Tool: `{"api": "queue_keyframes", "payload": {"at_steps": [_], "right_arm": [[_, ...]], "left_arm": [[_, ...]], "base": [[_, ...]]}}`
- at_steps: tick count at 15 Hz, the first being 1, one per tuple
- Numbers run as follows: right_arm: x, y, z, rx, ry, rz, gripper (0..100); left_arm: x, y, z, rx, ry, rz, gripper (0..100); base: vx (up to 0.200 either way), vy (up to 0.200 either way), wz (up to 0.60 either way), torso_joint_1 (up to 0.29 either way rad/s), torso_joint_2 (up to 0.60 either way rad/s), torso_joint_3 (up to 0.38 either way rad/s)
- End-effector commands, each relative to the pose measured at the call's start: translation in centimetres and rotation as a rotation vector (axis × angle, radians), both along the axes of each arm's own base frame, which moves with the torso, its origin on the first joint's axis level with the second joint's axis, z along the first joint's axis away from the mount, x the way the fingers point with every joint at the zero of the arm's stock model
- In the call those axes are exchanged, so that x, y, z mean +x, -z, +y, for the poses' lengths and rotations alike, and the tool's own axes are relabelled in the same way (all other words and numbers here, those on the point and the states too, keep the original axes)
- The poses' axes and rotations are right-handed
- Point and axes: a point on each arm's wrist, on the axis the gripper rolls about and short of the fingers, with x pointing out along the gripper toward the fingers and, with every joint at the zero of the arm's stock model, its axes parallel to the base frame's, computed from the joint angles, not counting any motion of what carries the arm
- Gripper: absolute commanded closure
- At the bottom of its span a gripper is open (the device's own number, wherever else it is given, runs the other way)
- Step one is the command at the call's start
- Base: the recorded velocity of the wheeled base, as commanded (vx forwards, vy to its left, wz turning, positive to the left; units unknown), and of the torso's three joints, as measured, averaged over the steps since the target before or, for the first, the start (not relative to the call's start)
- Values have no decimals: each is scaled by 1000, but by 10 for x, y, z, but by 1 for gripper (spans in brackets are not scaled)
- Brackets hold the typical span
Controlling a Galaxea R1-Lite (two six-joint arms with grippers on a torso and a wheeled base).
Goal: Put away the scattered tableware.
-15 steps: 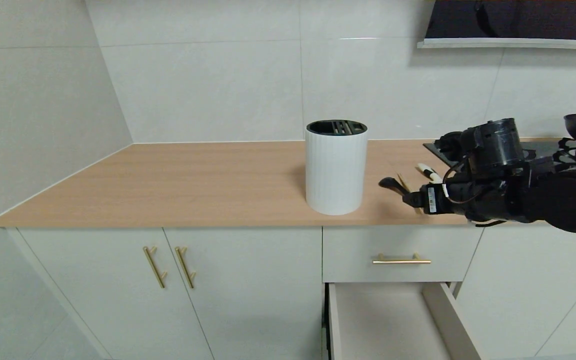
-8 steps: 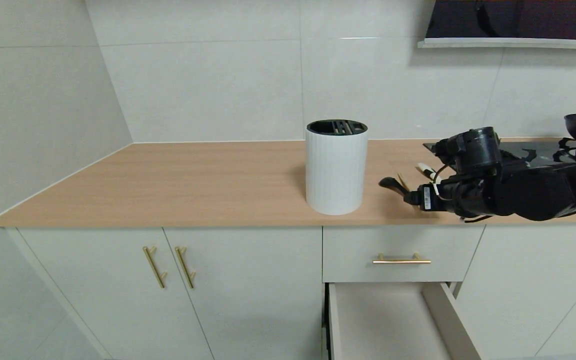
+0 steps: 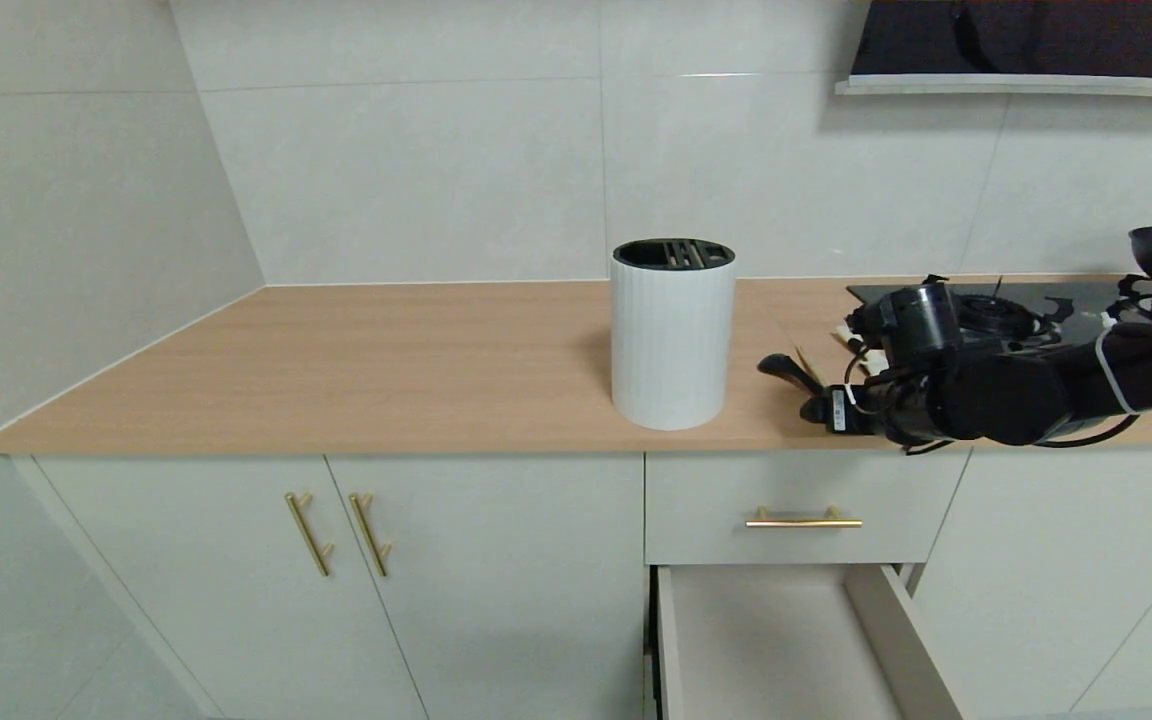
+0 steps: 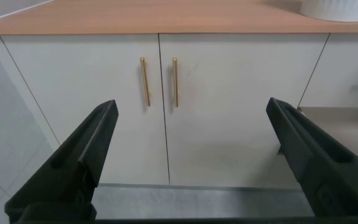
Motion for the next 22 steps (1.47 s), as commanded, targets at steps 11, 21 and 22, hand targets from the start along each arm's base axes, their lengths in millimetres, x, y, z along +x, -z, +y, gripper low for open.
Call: {"api": "queue_keyframes", "payload": {"at_steps": [11, 21, 22], "right_arm": [[3, 3, -1, 12, 11, -5, 100], [-163, -89, -28, 32, -75, -4, 100], [-180, -91, -31, 44, -115, 30, 100]], "left_arm": [[0, 0, 0, 0, -1, 0, 0], [0, 0, 0, 0, -1, 0, 0], [0, 0, 0, 0, -1, 0, 0]], "base": [[0, 0, 0, 0, 0, 0], [0, 0, 0, 0, 0, 0], [0, 0, 0, 0, 0, 0]]}}
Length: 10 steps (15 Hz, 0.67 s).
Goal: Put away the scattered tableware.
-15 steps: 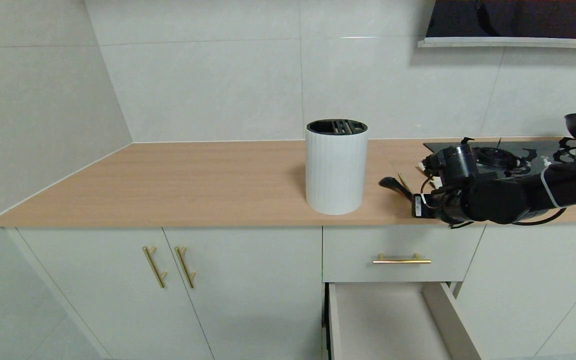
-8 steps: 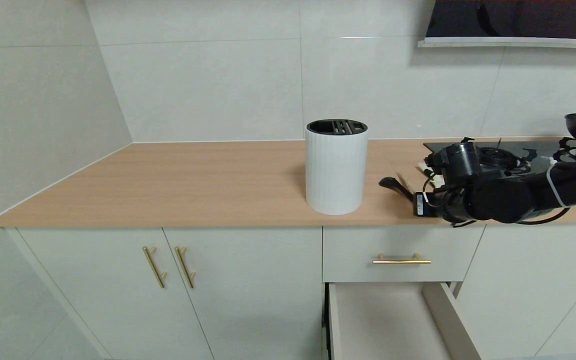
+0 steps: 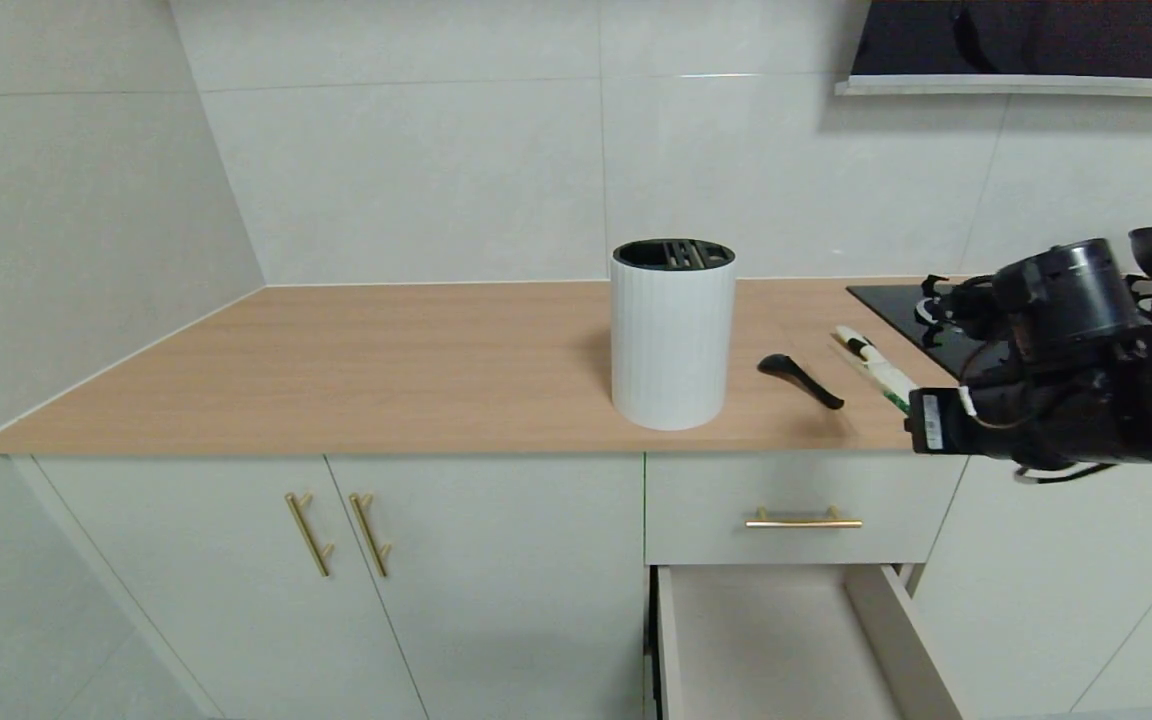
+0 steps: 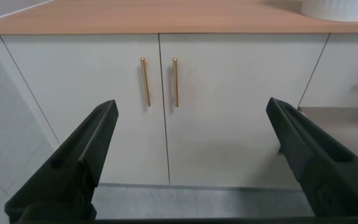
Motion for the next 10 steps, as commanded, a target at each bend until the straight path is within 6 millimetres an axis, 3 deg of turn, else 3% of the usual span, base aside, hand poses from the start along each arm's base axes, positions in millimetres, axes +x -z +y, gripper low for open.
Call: {"api": "queue_keyframes", "payload": {"at_steps": [1, 5, 10], "right_arm": [[-81, -34, -14, 48, -103, -6, 100], [-116, -40, -24, 121, -220, -10, 100], [-109, -22, -17, 114, -296, 76, 100]], "left_arm": [[0, 0, 0, 0, -1, 2, 0], [0, 0, 0, 0, -1, 0, 0], [0, 0, 0, 0, -1, 2, 0]], "base": [[0, 0, 0, 0, 0, 0], [0, 0, 0, 0, 0, 0], [0, 0, 0, 0, 0, 0]]}}
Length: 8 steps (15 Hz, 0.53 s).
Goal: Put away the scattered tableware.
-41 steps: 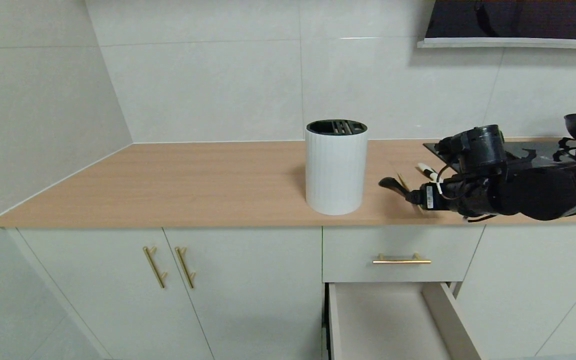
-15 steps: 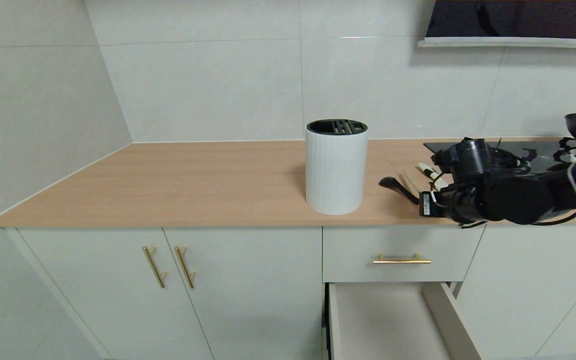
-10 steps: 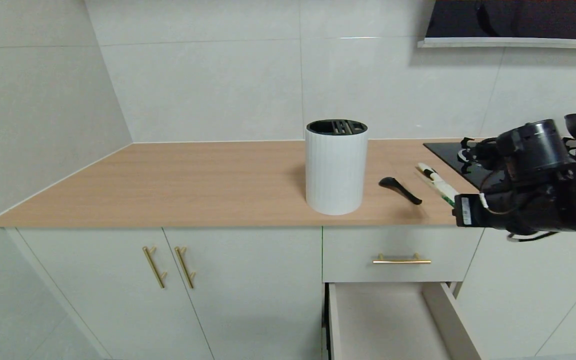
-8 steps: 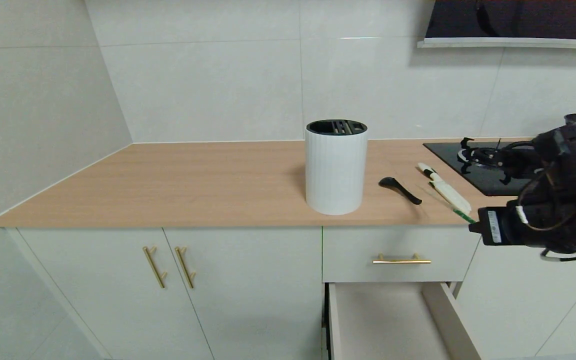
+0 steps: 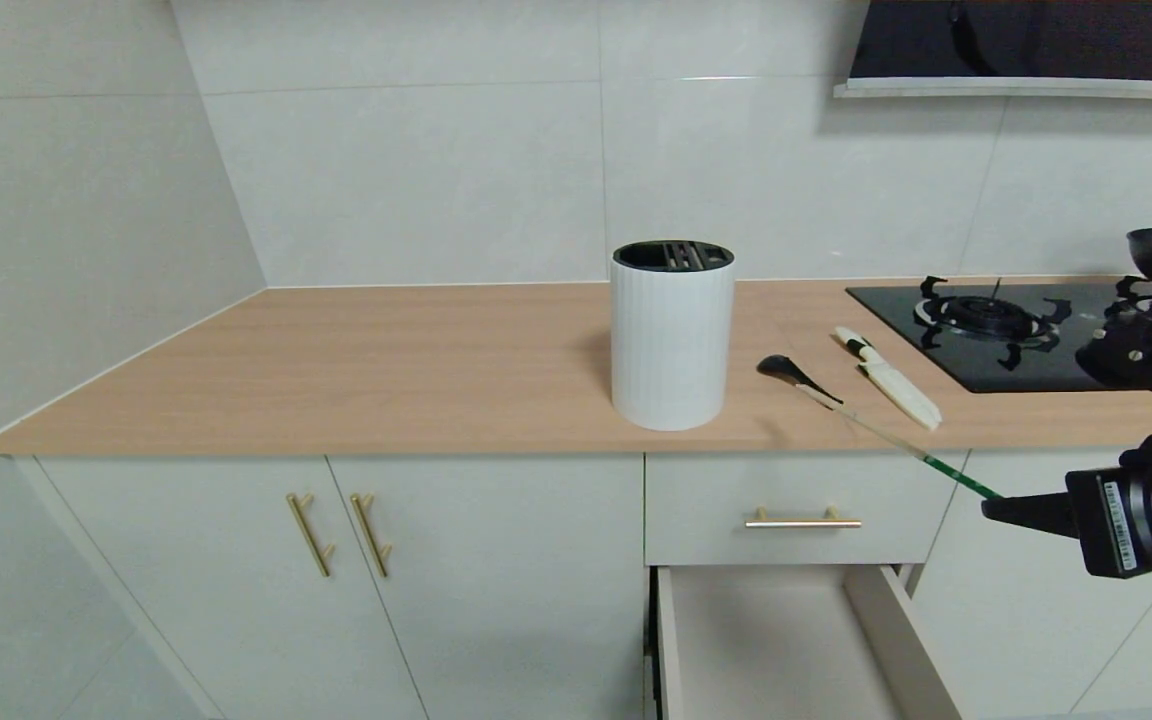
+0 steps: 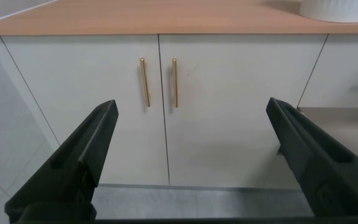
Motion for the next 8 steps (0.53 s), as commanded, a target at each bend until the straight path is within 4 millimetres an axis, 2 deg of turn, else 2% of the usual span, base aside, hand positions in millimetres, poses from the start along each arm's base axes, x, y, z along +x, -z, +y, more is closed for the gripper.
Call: {"api": "queue_keyframes", "payload": {"at_steps": [1, 8], "right_arm": [[-2, 7, 4, -21, -32, 22, 100], [-7, 19, 13, -54, -100, 57, 100]], "left_arm": [[0, 0, 0, 0, -1, 0, 0], [0, 0, 0, 0, -1, 1, 0]], "base": [[0, 0, 0, 0, 0, 0], [0, 0, 0, 0, 0, 0]]}}
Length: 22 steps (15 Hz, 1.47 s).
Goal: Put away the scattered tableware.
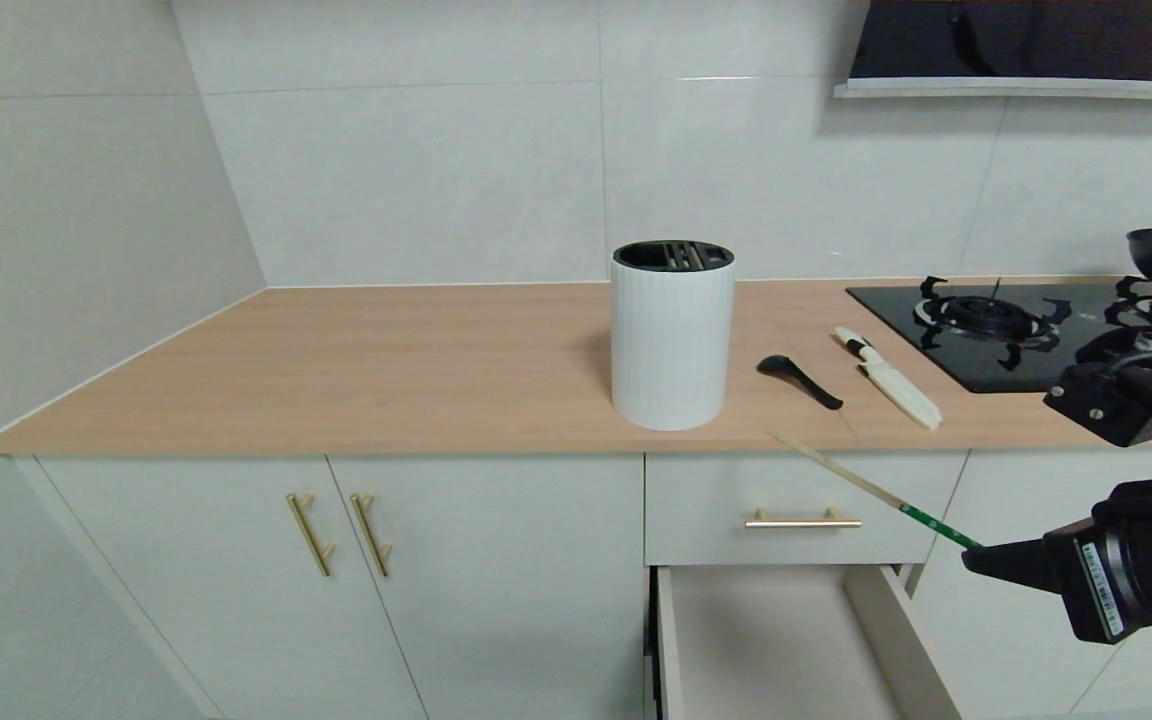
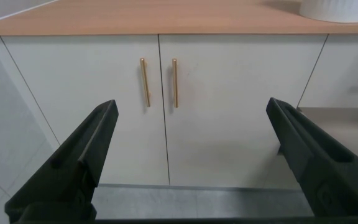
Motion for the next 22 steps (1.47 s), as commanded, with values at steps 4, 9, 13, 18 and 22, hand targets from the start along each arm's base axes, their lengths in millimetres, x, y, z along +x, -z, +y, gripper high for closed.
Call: {"api": "queue_keyframes", "payload": {"at_steps": [4, 9, 13, 18, 22], "right_arm": [[1, 6, 3, -23, -25, 15, 100], [1, 10, 5, -28, -36, 19, 100], [2, 14, 7, -37, -44, 35, 100], [2, 19, 7, -65, -68, 44, 100], [2, 20, 7, -67, -68, 47, 100]], "left_arm": [[0, 0, 0, 0, -1, 2, 0], [0, 0, 0, 0, -1, 2, 0], [0, 0, 0, 0, -1, 2, 0], [0, 0, 0, 0, -1, 2, 0], [0, 0, 0, 0, -1, 2, 0]], "base": [[0, 0, 0, -135, 344, 192], [0, 0, 0, -185, 475, 288], [0, 0, 0, -162, 474, 314], [0, 0, 0, -116, 452, 333], [0, 0, 0, -26, 123, 90]]}}
